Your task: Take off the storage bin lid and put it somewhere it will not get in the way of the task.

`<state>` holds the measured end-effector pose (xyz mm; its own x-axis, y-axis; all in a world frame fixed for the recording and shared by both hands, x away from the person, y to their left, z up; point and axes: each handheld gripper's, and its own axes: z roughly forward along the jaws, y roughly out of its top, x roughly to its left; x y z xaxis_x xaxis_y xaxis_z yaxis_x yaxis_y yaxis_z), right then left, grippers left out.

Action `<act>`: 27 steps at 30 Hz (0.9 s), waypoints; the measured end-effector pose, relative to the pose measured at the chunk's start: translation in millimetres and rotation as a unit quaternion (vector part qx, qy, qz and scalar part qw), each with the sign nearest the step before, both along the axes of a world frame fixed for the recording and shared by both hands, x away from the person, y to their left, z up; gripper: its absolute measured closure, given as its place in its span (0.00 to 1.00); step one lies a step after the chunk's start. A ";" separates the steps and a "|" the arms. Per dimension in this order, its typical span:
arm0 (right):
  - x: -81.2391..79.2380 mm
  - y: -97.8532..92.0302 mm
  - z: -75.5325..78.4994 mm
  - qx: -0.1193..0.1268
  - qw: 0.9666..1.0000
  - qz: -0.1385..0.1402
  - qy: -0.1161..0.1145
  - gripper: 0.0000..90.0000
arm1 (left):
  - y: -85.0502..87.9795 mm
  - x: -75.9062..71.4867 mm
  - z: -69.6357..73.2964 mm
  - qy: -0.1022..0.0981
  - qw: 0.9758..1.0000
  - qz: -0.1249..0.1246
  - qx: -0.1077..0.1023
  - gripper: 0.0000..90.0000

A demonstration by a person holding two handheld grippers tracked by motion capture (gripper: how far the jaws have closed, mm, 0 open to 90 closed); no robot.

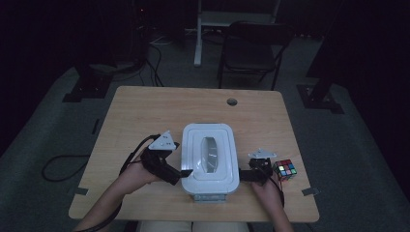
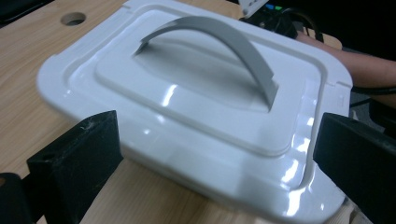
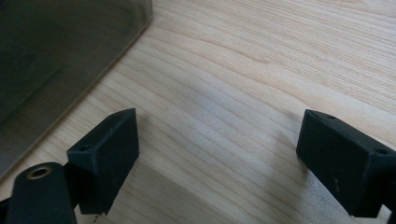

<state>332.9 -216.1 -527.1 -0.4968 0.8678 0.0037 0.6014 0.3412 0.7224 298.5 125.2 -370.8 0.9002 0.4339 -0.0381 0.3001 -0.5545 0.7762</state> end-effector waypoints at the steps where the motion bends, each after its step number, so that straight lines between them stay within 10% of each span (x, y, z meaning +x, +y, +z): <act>1: 0.1 0.0 0.0 0.000 1.000 0.000 0.000 0.14 | -2.3 0.3 0.2 0.001 1.000 -0.002 0.000 0.02; 27: 0.0 -0.1 0.0 0.000 1.000 0.000 0.000 0.14 | -64.8 21.8 -18.7 0.012 0.999 -0.042 0.019 0.18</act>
<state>332.9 -216.2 -527.1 -0.4975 0.8675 0.0034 0.6009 0.3418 0.7226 320.3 60.4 -389.4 0.9325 0.3584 -0.0455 0.2699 -0.6073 0.7472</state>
